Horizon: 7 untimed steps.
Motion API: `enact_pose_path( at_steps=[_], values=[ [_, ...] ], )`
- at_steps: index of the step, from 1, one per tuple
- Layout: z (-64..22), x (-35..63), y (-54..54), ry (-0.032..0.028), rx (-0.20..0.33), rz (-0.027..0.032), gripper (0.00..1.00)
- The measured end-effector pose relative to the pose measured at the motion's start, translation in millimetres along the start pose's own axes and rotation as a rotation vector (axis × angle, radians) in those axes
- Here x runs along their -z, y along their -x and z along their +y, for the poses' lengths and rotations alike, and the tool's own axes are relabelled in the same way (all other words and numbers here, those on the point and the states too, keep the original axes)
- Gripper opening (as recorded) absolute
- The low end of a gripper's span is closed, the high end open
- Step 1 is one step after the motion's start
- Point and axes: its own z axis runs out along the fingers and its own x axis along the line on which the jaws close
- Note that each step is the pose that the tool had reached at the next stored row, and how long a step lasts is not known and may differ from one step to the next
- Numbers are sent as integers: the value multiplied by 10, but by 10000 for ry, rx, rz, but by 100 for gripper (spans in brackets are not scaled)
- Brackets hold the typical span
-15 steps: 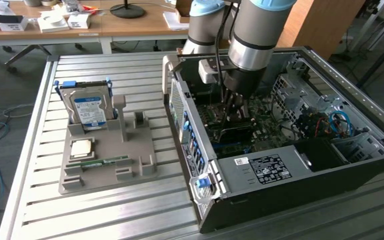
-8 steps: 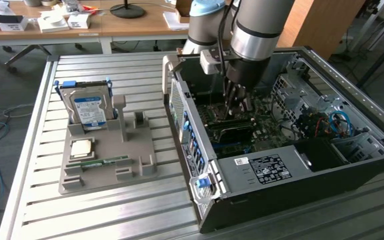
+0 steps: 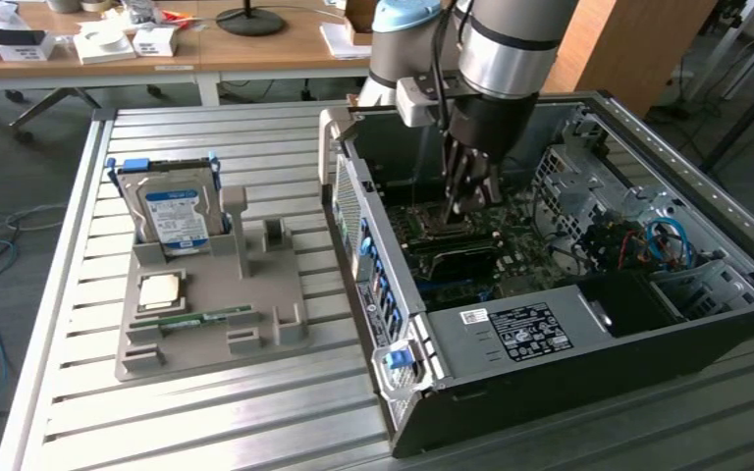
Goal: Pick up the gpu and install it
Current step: 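Press down on the gpu until it lock into place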
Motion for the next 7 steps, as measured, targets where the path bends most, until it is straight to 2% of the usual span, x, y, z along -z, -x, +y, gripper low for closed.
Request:
enact_pose_path(
  at_steps=[7],
  values=[
    [0,13,0,0,0,1,11]
  ],
)
